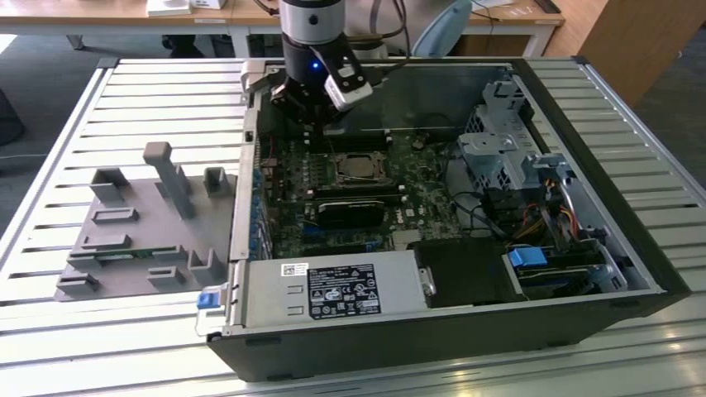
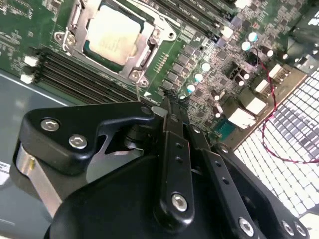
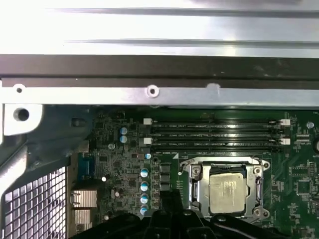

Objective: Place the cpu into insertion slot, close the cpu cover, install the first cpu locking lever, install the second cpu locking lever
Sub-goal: 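Install the first cpu locking lever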

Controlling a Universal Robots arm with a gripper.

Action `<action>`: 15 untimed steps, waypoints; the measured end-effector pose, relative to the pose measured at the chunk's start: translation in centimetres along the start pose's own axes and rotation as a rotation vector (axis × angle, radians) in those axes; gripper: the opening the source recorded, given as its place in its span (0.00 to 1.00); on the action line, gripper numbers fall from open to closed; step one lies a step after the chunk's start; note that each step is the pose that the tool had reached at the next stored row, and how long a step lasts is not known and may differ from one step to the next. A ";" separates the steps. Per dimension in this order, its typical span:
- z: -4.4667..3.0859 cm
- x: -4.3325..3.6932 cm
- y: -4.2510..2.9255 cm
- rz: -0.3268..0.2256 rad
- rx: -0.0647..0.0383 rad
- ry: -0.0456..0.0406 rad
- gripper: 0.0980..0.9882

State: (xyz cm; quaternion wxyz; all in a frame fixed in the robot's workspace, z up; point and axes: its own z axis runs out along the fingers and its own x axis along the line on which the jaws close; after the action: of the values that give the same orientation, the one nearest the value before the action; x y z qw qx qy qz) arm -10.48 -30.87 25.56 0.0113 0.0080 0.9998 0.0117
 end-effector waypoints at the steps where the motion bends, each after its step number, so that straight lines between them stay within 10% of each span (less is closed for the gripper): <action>1: 0.03 0.06 0.11 0.000 0.000 0.0000 0.02; 15: 0.37 0.23 2.15 0.001 0.000 0.0000 0.02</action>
State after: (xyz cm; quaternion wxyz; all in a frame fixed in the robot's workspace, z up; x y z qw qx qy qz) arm -10.67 -28.71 25.24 0.0114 0.0083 0.9998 0.0117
